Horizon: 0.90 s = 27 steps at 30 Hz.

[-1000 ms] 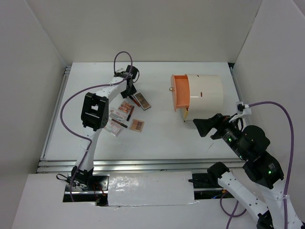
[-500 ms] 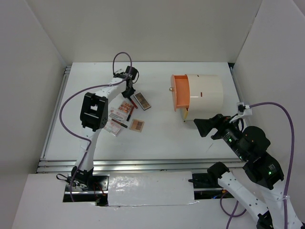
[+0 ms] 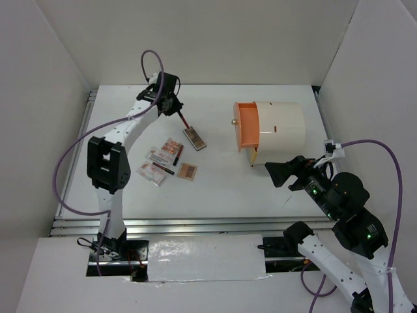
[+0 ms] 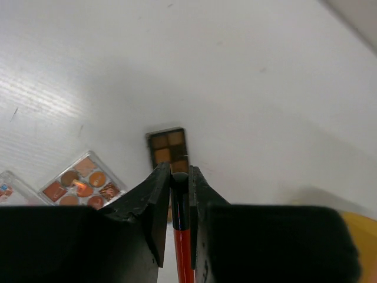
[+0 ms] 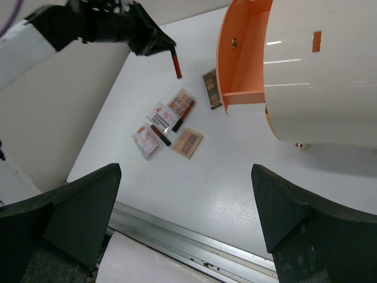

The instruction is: Organize the makeup

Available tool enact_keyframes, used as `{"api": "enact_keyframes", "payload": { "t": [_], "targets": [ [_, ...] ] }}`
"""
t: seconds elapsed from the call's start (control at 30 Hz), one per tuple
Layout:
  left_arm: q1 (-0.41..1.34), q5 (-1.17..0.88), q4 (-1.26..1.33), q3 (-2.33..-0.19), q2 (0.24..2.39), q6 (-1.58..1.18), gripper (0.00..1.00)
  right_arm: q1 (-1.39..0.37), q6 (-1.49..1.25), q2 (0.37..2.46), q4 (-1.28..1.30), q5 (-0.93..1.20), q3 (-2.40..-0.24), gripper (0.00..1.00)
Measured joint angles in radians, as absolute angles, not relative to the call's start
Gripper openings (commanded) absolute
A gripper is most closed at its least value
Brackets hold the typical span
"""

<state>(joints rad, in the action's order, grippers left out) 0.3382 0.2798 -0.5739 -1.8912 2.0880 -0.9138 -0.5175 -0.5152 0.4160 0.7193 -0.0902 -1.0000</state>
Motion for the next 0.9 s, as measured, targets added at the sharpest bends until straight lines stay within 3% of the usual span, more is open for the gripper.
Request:
{"api": "enact_keyframes", "payload": {
  "t": [0.23, 0.4, 0.63, 0.9],
  "targets": [
    [0.36, 0.118, -0.425, -1.808, 1.83, -0.838, 0.0, -0.517, -0.517, 0.416, 0.719, -0.09, -1.0, 1.0],
    [0.447, -0.036, -0.28, -1.807, 1.768, -0.809, 0.0, -0.517, -0.521, 0.416, 0.719, -0.086, -1.003, 1.0],
    [0.514, -0.208, -0.052, -1.82, 1.802, -0.818, 0.0, -0.517, -0.527, 0.41, 0.728, -0.085, -1.021, 1.0],
    [0.532, -0.304, 0.159, -1.901, 1.981, -0.914, 0.0, -0.517, -0.527, 0.377, 0.735, -0.091, -1.04, 1.0]
  ]
}}
